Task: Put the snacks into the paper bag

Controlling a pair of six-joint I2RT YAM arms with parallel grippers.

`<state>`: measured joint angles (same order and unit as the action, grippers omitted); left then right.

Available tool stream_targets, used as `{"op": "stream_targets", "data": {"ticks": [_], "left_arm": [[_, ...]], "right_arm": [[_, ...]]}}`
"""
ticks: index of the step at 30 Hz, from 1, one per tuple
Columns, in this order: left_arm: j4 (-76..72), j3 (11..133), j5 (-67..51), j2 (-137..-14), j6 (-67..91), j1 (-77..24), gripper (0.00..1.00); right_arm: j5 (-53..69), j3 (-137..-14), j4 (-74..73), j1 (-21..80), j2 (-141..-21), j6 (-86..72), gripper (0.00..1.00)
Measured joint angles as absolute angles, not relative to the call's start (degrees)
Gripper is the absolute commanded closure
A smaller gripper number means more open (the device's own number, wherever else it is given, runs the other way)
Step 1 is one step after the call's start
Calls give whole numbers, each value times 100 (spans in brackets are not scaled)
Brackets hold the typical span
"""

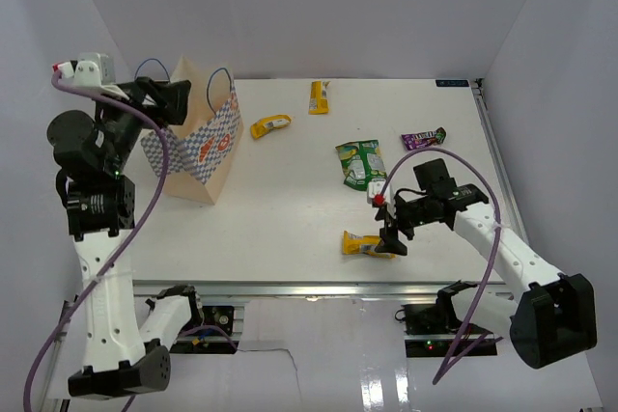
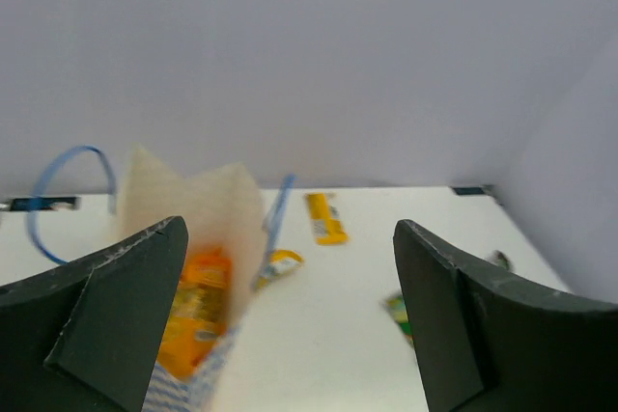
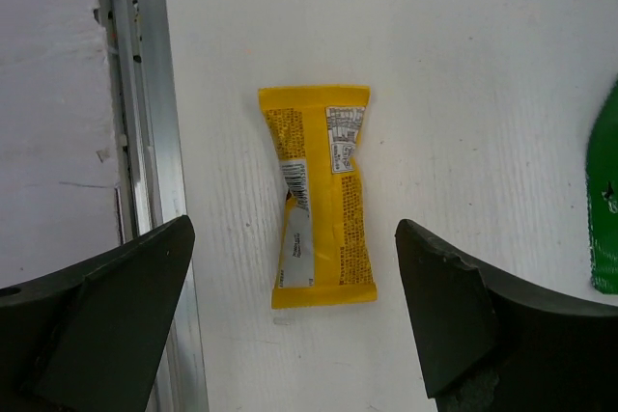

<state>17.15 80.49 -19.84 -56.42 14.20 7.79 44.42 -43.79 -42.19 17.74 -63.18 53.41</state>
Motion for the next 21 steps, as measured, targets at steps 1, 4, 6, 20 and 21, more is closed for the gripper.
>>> {"op": "stream_targets", "data": {"ticks": [1,4,6,20,21], "left_arm": [[1649,7876,-2139,-5463,1590,779,2],[1538,7144,-2823,-4925,2296,755,2],[1553,6617,-3153,-4661,2659,722,2],[2281,5325,-3581,-3389,3454,701,2],[2333,5376,-3570,-3391,3435,701,2]], "right_arm": [[4331,-4346,-4200,1929,-6320,5415,9],[3968,-4235,-4125,2276,-6464,5548,9],[3671,-4167,-3933,2512,-6685,5564,7],[1898,-3778,-2375,3568,-7813,4860,26],[1870,-3769,-2331,3601,-7839,4818,29]]}}
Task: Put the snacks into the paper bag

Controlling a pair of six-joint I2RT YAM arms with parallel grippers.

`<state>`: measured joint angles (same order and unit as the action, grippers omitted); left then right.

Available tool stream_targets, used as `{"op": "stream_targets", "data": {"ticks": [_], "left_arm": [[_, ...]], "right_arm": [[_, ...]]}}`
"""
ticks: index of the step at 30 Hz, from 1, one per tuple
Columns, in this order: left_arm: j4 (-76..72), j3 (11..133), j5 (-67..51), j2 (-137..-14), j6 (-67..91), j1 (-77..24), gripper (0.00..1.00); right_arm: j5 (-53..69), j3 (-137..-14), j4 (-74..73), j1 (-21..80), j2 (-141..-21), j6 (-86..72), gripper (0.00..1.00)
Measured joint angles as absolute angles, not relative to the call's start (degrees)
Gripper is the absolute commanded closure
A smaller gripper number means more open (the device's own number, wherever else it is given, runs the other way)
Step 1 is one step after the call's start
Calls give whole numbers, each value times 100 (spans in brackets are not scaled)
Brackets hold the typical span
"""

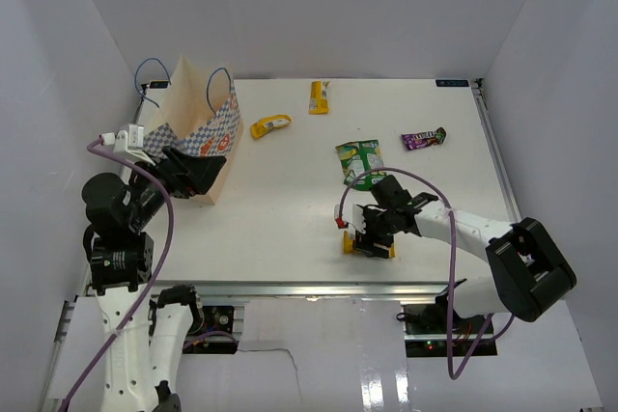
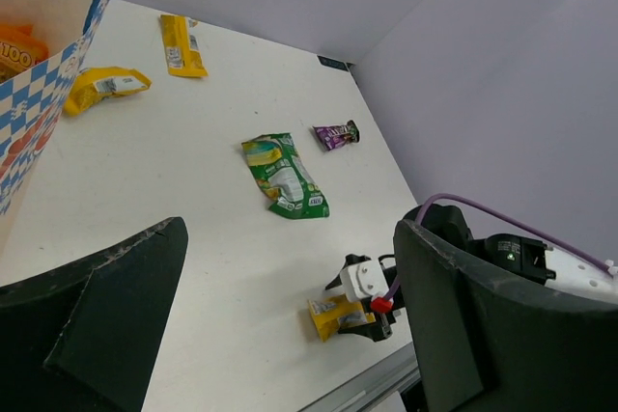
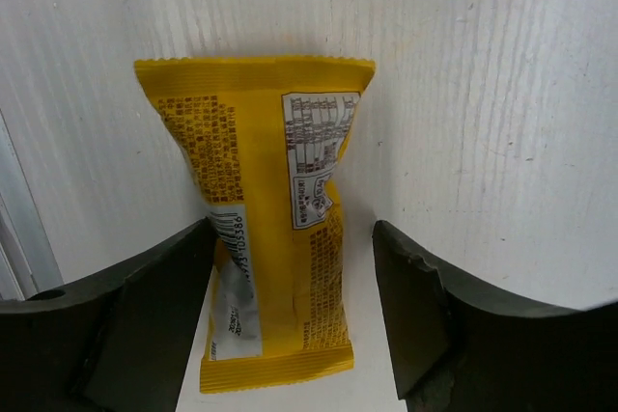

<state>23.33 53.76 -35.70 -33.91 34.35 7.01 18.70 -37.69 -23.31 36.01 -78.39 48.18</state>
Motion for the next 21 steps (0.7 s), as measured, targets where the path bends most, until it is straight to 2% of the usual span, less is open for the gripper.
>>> {"op": "stream_targets", "data": {"ticks": [1,3,4,7,9,14,21], "left_arm": [[2403,5435,-3542,-3400,3424,701,2],[2569,5572,-3470,-3422,3361,701,2],[2665,5673,-3428,-3444,3321,701,2],[2877,6042,-3295,-3538,3203,701,2],[2950,6265,-3234,-3590,3162,701,2],[2978,6388,-3232,-3673,3352,701,2],[2958,5765,-3607,-4108,4228,701,2]], "right_arm": [[1844,-3769,-2296,3638,-7839,4777,38],[1796,-3760,-2206,3688,-7839,4696,46],[1765,-3758,-2169,3712,-7839,4663,54],[1785,-3758,-2080,3721,-7839,4558,65],[1859,-3760,-2060,3719,-7839,4519,69],[2477,-3994,-2320,3715,-7832,4346,73],[3708,-5404,-2705,3717,-7839,3662,76]]}}
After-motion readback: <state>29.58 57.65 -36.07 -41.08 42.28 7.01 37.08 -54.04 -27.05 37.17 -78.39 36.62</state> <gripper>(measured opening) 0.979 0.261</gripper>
